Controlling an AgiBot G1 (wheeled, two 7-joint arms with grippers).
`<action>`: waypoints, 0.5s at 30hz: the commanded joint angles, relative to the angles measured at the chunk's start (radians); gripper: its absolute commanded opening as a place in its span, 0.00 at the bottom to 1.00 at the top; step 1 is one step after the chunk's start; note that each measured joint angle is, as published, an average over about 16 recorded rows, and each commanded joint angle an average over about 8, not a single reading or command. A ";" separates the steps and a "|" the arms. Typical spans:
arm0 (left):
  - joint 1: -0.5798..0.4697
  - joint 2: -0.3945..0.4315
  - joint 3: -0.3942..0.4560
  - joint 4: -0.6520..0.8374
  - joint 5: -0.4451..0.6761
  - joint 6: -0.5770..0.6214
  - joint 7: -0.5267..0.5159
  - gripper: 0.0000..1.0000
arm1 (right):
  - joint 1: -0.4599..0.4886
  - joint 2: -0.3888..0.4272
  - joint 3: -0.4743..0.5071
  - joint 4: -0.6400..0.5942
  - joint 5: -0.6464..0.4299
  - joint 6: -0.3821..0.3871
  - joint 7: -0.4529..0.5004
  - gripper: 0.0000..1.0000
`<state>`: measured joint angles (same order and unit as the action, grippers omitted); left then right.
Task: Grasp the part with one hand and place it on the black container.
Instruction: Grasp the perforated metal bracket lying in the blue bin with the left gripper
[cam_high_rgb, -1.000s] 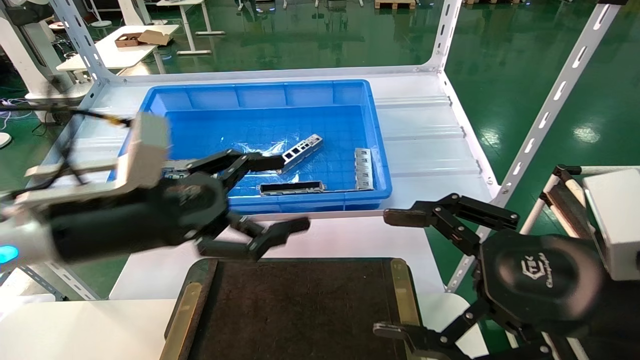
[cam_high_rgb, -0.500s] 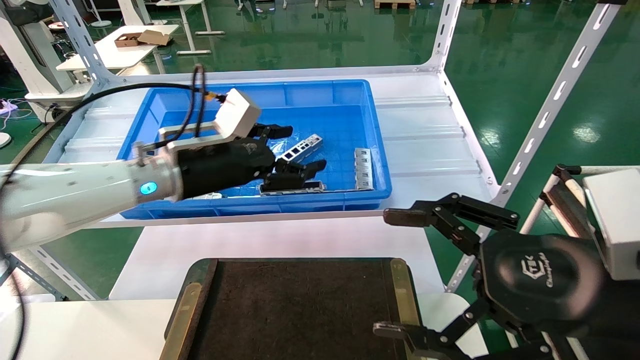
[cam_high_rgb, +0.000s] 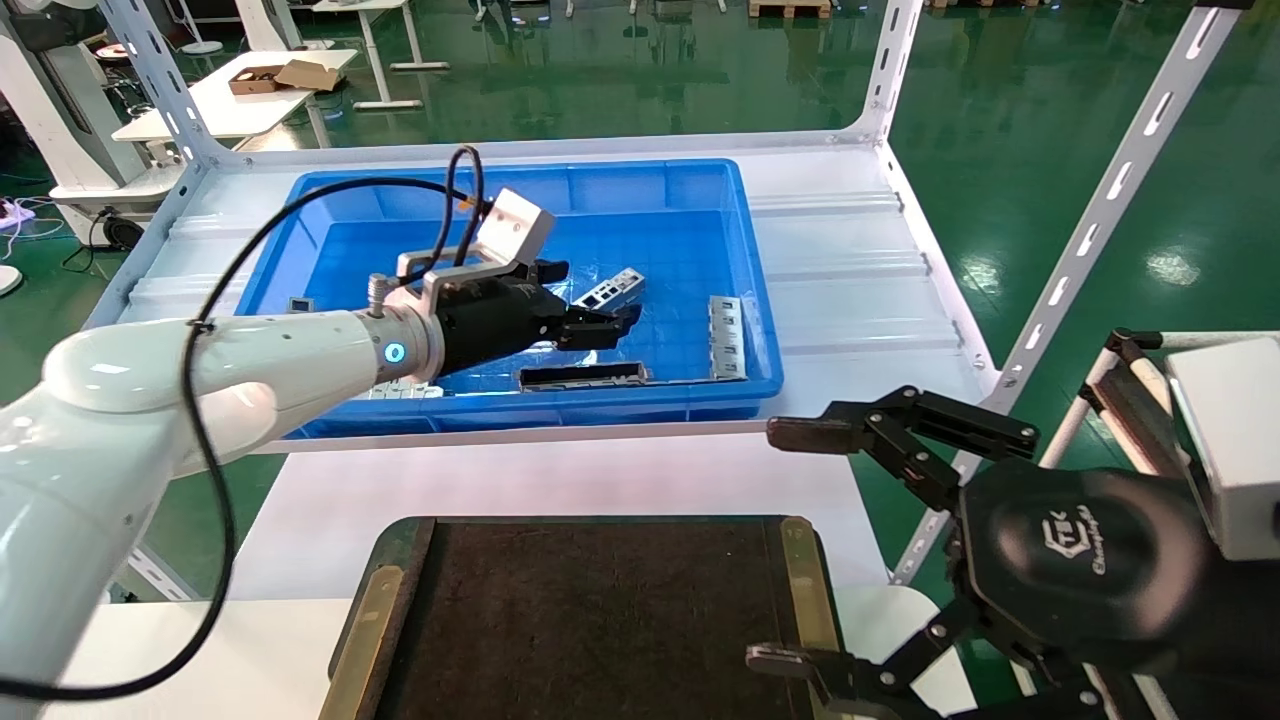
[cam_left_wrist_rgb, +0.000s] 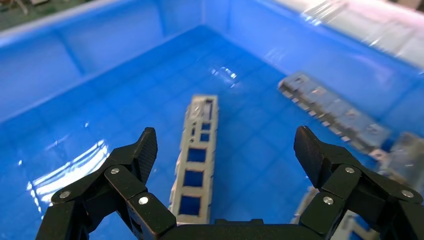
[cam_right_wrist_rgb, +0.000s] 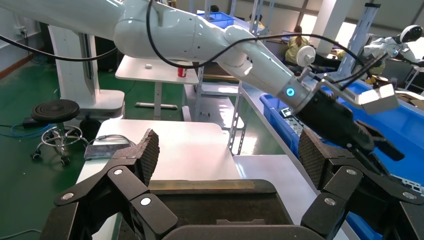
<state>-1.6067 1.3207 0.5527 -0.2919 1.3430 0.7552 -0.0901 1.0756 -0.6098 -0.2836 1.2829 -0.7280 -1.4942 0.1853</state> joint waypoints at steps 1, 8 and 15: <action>-0.018 0.024 -0.001 0.060 0.001 -0.028 0.010 0.98 | 0.000 0.000 0.000 0.000 0.000 0.000 0.000 0.65; -0.027 0.042 0.025 0.102 -0.011 -0.062 0.007 0.16 | 0.000 0.000 -0.001 0.000 0.000 0.000 0.000 0.00; -0.023 0.044 0.065 0.092 -0.027 -0.082 -0.028 0.00 | 0.000 0.000 -0.001 0.000 0.001 0.000 -0.001 0.00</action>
<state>-1.6290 1.3643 0.6168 -0.1997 1.3132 0.6743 -0.1177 1.0759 -0.6093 -0.2848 1.2829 -0.7272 -1.4937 0.1847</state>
